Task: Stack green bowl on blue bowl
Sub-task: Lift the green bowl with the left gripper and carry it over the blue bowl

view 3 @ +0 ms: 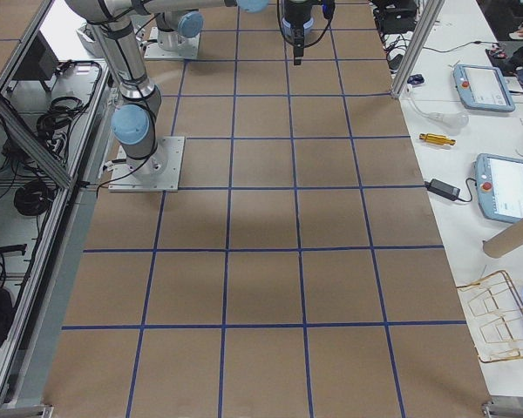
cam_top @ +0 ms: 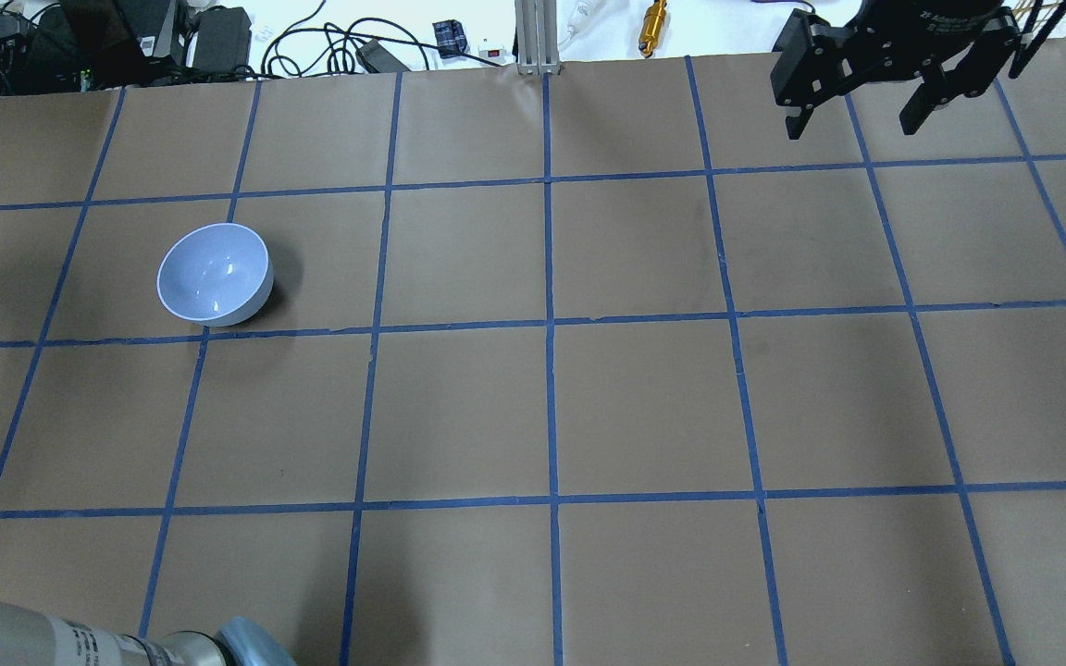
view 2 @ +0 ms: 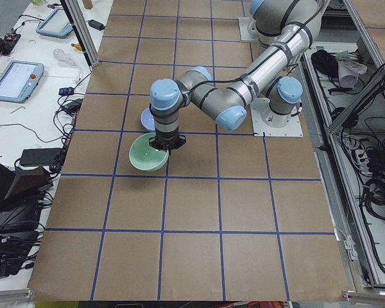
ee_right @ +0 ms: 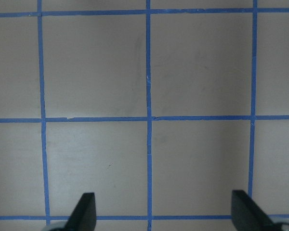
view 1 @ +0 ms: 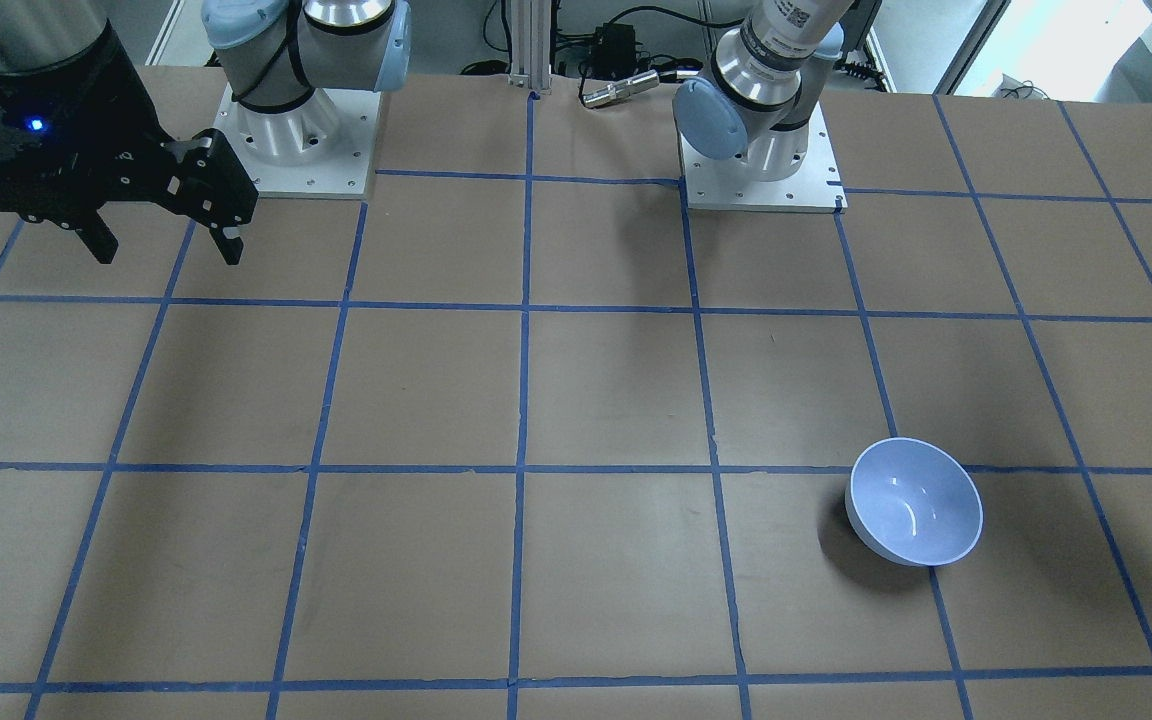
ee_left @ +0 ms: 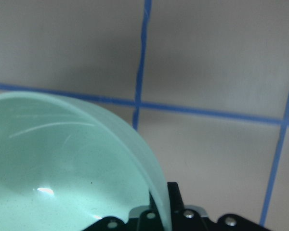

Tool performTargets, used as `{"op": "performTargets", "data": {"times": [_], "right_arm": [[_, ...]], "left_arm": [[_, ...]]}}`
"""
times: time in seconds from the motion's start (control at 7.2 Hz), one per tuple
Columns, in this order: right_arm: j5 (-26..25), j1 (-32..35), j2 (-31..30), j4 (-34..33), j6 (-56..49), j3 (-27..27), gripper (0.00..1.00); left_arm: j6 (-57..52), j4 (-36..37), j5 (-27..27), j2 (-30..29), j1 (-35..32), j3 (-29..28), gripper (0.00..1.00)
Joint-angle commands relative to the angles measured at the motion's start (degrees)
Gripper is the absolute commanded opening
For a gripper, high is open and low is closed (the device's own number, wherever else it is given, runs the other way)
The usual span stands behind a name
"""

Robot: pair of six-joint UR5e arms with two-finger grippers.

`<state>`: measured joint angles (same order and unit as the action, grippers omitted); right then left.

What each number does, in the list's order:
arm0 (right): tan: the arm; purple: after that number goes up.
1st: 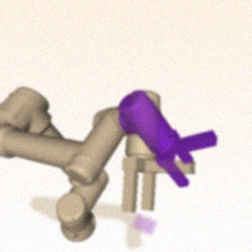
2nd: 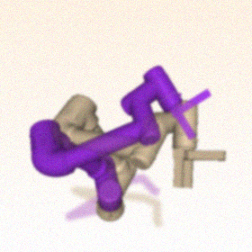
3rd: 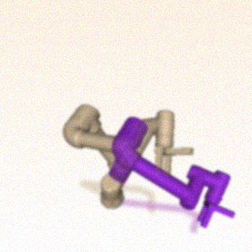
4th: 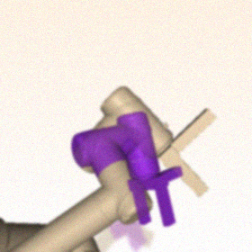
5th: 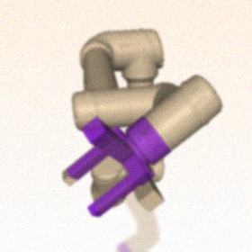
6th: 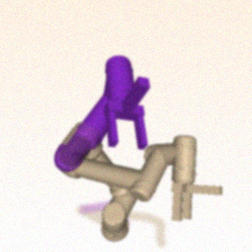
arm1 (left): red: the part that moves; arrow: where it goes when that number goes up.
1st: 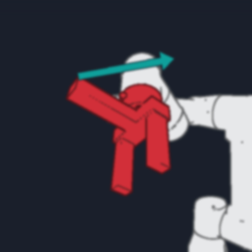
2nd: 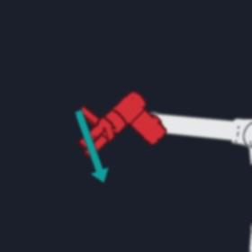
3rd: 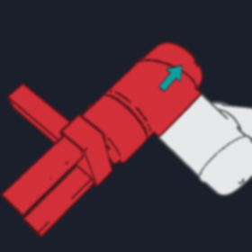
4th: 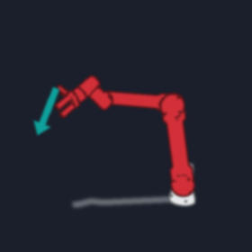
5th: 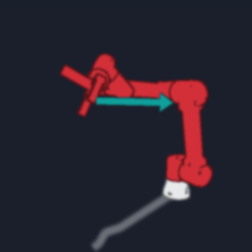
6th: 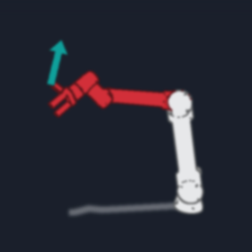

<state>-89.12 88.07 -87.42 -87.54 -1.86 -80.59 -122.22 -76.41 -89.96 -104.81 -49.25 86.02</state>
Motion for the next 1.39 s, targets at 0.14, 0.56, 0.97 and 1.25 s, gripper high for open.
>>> {"op": "performTargets", "data": {"times": [0.14, 0.56, 0.97, 1.25], "right_arm": [[0.0, 0.0, -0.03, 0.0, 0.01, 0.0, 1.0], [0.0, 0.0, -0.03, 0.0, -0.08, 0.0, 1.0], [-0.09, 0.0, 0.05, 0.0, -0.08, 0.0, 1.0], [-0.09, 0.0, 0.05, 0.0, -0.08, 0.0, 1.0]], "left_arm": [[17.47, -1.12, 0.49, 3.02, -16.19, 3.87, 0.0], [21.15, 14.27, 0.4, 4.35, -21.33, 16.48, 0.0], [20.71, 26.81, 0.4, 4.44, -20.63, 27.52, 0.0], [20.88, 27.54, 0.4, 3.3, -20.63, 27.54, 0.0]]}}
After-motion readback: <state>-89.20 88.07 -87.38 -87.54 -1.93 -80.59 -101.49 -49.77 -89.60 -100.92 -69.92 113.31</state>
